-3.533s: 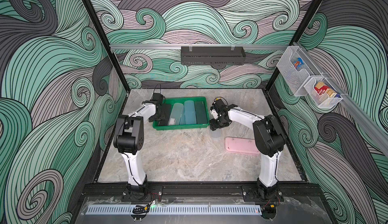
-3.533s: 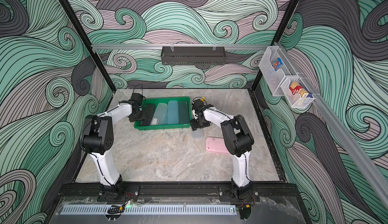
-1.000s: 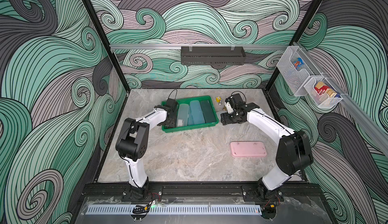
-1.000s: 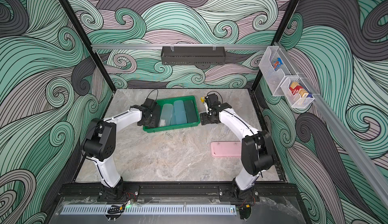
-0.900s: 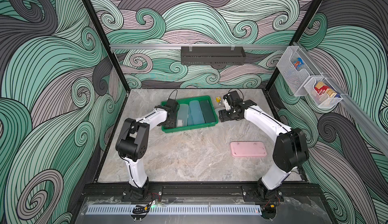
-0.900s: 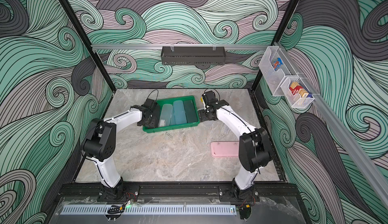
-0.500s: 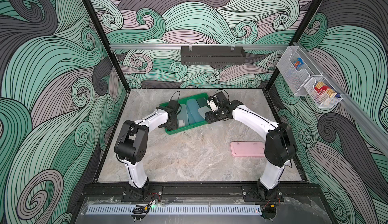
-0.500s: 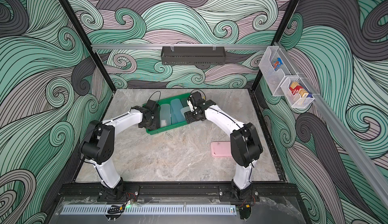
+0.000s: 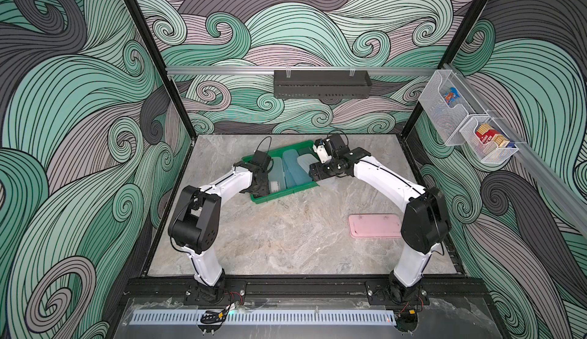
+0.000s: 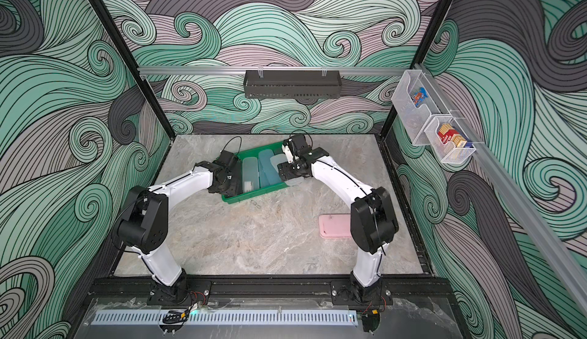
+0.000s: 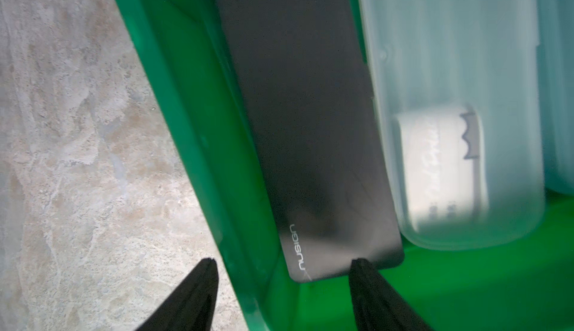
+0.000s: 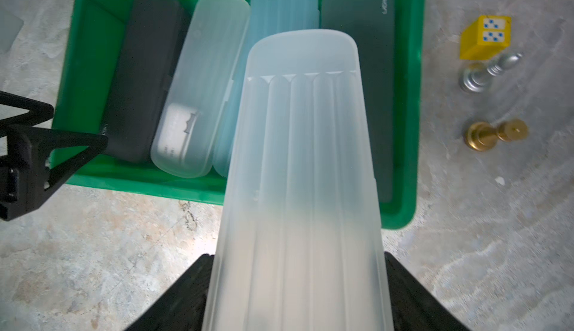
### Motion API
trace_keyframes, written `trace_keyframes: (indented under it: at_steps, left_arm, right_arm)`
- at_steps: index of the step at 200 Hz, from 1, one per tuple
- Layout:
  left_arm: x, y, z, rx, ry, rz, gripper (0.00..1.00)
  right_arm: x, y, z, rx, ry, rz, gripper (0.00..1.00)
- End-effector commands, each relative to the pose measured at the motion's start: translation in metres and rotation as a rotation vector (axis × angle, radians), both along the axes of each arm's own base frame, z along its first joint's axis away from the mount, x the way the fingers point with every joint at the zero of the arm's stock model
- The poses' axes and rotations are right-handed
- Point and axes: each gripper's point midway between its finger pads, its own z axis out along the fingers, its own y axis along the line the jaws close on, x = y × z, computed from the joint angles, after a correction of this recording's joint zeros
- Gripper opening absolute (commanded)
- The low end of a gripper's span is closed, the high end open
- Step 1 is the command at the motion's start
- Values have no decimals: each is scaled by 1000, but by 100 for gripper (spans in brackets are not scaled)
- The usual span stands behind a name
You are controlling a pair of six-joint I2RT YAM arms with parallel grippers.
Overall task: Put the pencil case into the storage box
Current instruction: Place the pencil case at the storage box.
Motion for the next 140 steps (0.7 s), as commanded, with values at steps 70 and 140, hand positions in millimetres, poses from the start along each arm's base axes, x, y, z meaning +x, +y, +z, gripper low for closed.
trace_keyframes:
  at_steps: [70,140]
  left_arm:
    - [-8,12,31,-52,-110,89,73]
    - [-10,12,29,-51,-104,84,73]
  right_arm:
    - [37,89,-48,32,-59,101,72]
    - [48,107,-68,34,-70,99,73]
